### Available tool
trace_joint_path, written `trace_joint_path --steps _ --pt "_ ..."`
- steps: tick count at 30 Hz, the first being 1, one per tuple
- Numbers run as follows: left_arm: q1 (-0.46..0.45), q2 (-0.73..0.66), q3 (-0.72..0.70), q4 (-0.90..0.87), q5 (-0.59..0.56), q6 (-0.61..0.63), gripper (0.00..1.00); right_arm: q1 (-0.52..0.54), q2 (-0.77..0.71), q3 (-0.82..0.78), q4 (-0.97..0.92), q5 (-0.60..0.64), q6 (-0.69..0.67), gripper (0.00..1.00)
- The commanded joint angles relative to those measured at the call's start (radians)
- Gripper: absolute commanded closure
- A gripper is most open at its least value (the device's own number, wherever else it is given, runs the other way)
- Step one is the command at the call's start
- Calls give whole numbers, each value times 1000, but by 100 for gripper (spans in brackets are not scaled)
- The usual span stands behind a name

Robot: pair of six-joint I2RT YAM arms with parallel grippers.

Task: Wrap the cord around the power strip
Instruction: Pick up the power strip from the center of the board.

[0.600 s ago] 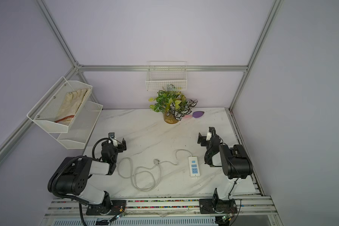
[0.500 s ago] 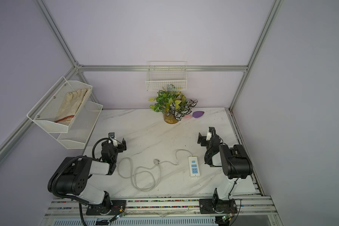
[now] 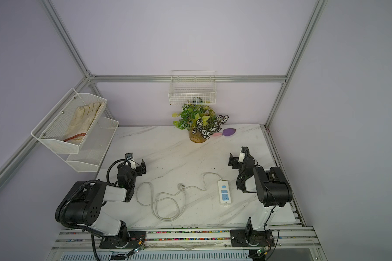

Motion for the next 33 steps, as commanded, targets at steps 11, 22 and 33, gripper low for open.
trace_joint_path --steps 11,22,33 --pt "-11 -20 26 42 -4 22 0 6 -105 25 -76 85 39 3" --pt "-107 -368 202 -438 17 6 0 89 -500 454 -1302 78 223 9" --pt "-307 -396 475 -799 314 1 0 433 -614 505 -1874 180 543 13"
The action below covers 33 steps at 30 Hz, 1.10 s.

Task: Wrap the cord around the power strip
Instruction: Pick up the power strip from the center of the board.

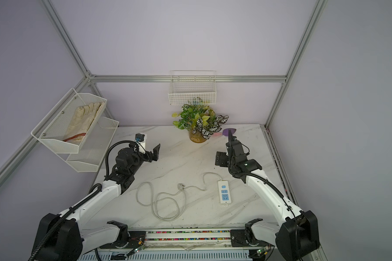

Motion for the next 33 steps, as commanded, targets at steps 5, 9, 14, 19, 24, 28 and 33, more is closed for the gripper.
trace_joint_path --steps 5,9,14,19,24,28,33 --pt "-92 -19 102 -125 102 18 0 119 -109 -66 -301 72 257 12" --pt "-125 -13 113 -139 118 27 0 163 -119 -111 -380 111 343 12" --pt "-155 -2 121 -139 112 40 0 208 -106 -187 -323 107 388 12" --pt "-168 -22 115 -147 92 54 0 251 -66 -236 -292 132 427 12" --pt "-173 -36 115 -167 89 73 0 270 -11 -298 -237 121 449 12" --pt "-174 -38 135 -195 91 84 0 274 -11 -352 -158 99 446 19" --pt "-180 -48 147 -221 92 93 0 274 15 -376 -113 78 412 24"
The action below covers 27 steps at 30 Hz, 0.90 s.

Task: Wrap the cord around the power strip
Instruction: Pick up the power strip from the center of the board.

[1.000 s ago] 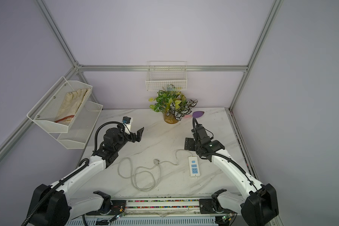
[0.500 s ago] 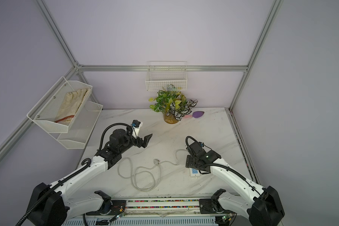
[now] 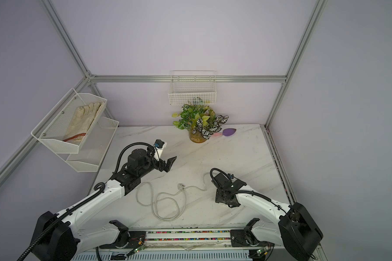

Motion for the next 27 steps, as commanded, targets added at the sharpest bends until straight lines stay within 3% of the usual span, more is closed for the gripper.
trace_joint_path --steps 1,11,18,27 --pt "-8 -48 75 -5 1 29 0 6 13 -15 69 -9 -3 24" --pt "-21 -62 75 -17 -4 34 0 11 39 -15 112 -63 -41 27" --pt "-29 -66 77 -26 -4 45 0 38 135 34 70 -19 -35 23" --pt "-36 -91 63 -57 18 55 0 53 107 61 88 -8 -63 45"
